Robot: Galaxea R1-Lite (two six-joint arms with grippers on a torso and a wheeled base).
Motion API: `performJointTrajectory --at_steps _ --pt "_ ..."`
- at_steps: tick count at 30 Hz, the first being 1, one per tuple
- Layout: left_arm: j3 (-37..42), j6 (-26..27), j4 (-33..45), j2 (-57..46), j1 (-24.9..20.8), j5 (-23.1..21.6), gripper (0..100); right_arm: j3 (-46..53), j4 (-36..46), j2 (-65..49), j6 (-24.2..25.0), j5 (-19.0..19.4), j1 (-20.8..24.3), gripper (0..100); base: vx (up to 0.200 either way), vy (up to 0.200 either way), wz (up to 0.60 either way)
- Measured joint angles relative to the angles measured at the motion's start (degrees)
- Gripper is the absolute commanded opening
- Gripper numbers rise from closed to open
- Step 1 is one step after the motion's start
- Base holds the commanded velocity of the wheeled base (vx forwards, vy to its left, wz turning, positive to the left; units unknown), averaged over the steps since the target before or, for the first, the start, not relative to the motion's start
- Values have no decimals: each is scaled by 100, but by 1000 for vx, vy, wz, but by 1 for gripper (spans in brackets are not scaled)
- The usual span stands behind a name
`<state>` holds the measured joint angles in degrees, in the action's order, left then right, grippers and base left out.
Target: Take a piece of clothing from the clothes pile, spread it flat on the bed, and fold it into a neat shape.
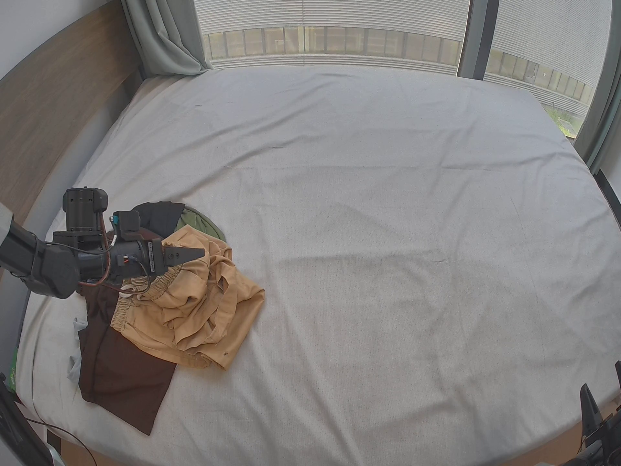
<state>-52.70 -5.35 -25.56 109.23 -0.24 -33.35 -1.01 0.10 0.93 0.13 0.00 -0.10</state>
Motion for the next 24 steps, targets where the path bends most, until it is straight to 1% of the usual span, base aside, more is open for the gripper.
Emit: performJointTrajectory --at_steps 8,16,17,24 --pt "-13 10 -33 212 -94 21 100 0 0 0 5 0 2 100 0 0 0" --pt "-24 7 -328 413 -101 34 100 0 0 0 5 0 0 100 0 0 0" --pt "-24 7 -333 430 -101 29 0 0 0 0 5 0 0 100 0 0 0" --pt "-30 2 -325 527 -127 34 0 0 0 0 13 0 2 100 0 0 0"
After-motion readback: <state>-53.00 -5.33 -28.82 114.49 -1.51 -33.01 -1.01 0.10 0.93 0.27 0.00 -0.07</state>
